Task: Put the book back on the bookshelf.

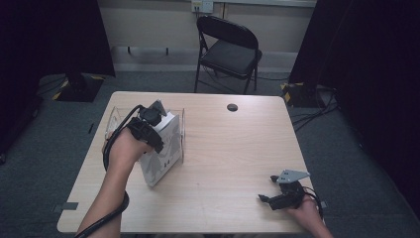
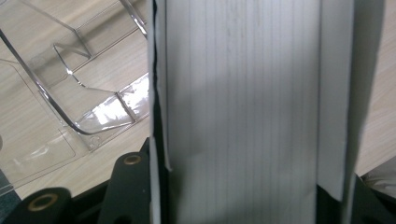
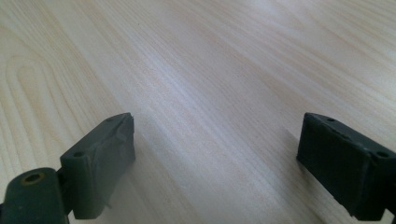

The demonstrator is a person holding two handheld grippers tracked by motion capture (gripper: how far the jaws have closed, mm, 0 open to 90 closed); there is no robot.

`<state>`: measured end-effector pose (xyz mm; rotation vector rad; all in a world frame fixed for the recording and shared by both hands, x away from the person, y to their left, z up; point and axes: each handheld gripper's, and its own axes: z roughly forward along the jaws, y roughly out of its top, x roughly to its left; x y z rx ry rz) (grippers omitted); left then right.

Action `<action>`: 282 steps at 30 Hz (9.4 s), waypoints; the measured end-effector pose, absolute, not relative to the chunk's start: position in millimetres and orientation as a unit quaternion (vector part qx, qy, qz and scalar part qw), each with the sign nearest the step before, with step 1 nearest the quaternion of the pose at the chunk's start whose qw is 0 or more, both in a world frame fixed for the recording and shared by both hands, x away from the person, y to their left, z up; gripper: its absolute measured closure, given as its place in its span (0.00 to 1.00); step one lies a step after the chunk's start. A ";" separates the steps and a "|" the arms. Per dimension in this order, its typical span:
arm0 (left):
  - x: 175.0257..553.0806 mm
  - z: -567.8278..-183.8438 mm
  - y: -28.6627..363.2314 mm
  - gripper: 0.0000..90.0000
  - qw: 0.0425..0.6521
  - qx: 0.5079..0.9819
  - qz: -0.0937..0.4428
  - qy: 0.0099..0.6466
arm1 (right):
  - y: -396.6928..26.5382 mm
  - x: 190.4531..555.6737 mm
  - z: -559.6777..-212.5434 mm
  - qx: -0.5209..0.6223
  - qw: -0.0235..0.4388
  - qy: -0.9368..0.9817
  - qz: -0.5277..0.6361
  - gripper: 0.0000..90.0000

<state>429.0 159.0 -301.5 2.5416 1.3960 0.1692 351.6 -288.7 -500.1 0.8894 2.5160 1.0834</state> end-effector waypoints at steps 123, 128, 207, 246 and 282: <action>454.2 -291.7 128.8 0.60 0.132 0.780 0.093 0.604 | -289.0 351.2 -500.1 0.307 0.130 0.866 0.373 0.11; 456.8 -288.6 129.3 0.60 0.142 0.769 0.106 0.614 | -288.9 351.2 -500.1 0.307 0.131 0.866 0.373 0.11; 453.3 -293.3 131.7 0.44 0.194 0.760 0.103 0.612 | -287.8 353.1 -500.1 0.305 0.132 0.867 0.373 0.11; 415.0 -294.9 141.7 0.35 0.243 0.797 0.081 0.546 | -287.6 353.3 -500.2 0.305 0.133 0.866 0.373 0.11; 392.1 -323.4 155.7 0.29 0.274 0.799 0.059 0.532 | -286.8 353.8 -500.1 0.306 0.132 0.866 0.372 0.11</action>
